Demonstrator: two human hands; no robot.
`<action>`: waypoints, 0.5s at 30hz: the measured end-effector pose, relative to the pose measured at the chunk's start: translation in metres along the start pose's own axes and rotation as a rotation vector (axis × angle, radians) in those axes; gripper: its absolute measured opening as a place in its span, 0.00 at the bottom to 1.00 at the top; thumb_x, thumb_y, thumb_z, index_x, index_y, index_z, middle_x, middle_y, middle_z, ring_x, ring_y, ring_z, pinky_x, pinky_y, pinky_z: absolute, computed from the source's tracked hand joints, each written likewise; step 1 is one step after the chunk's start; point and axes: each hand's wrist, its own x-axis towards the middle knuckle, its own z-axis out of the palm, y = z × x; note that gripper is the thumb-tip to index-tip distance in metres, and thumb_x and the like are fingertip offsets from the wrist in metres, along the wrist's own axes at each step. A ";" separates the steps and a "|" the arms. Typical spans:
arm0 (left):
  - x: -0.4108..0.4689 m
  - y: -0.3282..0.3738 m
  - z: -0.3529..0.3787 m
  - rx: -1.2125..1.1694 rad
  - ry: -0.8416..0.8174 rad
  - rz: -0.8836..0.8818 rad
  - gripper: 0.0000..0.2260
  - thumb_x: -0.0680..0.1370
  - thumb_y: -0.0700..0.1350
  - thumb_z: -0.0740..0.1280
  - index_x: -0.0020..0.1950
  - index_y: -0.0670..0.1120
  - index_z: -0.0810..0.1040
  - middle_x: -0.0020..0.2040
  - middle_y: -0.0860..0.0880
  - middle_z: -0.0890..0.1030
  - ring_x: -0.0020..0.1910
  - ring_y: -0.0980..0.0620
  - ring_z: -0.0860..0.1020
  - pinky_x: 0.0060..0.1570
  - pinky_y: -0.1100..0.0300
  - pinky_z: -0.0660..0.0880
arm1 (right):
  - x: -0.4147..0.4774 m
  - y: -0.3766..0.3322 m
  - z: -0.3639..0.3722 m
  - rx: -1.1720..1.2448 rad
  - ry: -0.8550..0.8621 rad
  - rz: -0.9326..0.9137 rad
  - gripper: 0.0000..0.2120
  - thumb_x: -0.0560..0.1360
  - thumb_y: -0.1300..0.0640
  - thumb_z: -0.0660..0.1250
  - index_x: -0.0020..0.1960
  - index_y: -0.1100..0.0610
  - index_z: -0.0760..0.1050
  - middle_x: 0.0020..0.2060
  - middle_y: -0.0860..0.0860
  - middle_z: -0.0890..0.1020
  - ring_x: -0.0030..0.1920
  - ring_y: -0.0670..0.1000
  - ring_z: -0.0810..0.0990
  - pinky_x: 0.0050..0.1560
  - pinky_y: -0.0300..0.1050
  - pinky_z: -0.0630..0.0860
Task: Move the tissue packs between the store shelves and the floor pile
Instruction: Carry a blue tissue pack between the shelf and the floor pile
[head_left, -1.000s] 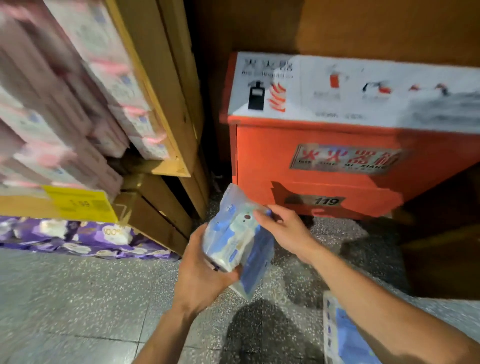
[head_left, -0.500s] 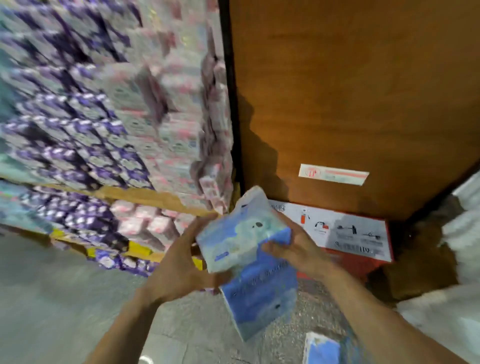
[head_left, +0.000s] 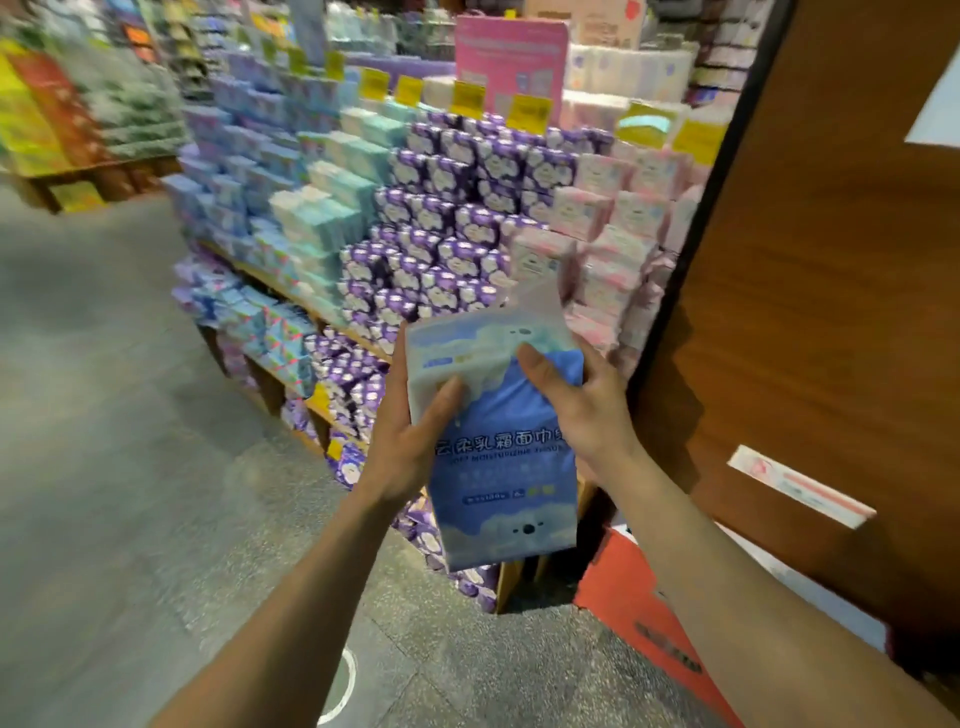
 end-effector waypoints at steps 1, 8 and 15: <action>-0.004 0.005 -0.021 0.002 0.043 0.013 0.31 0.77 0.53 0.68 0.75 0.41 0.66 0.60 0.56 0.82 0.60 0.57 0.80 0.59 0.57 0.76 | -0.001 0.000 0.022 -0.003 -0.034 0.009 0.24 0.67 0.44 0.78 0.58 0.54 0.80 0.52 0.50 0.87 0.54 0.52 0.85 0.54 0.50 0.80; -0.042 0.053 -0.201 0.043 0.292 0.083 0.35 0.73 0.55 0.70 0.75 0.40 0.67 0.66 0.45 0.79 0.64 0.48 0.78 0.65 0.50 0.75 | -0.033 -0.010 0.205 -0.075 -0.300 -0.079 0.32 0.65 0.38 0.79 0.57 0.61 0.77 0.46 0.46 0.84 0.47 0.41 0.83 0.46 0.34 0.78; -0.076 0.116 -0.388 0.209 0.444 0.164 0.37 0.71 0.57 0.72 0.76 0.42 0.67 0.64 0.44 0.81 0.64 0.43 0.79 0.64 0.41 0.75 | -0.060 -0.014 0.402 0.045 -0.482 -0.189 0.15 0.67 0.55 0.74 0.49 0.58 0.74 0.36 0.34 0.82 0.40 0.35 0.82 0.43 0.31 0.77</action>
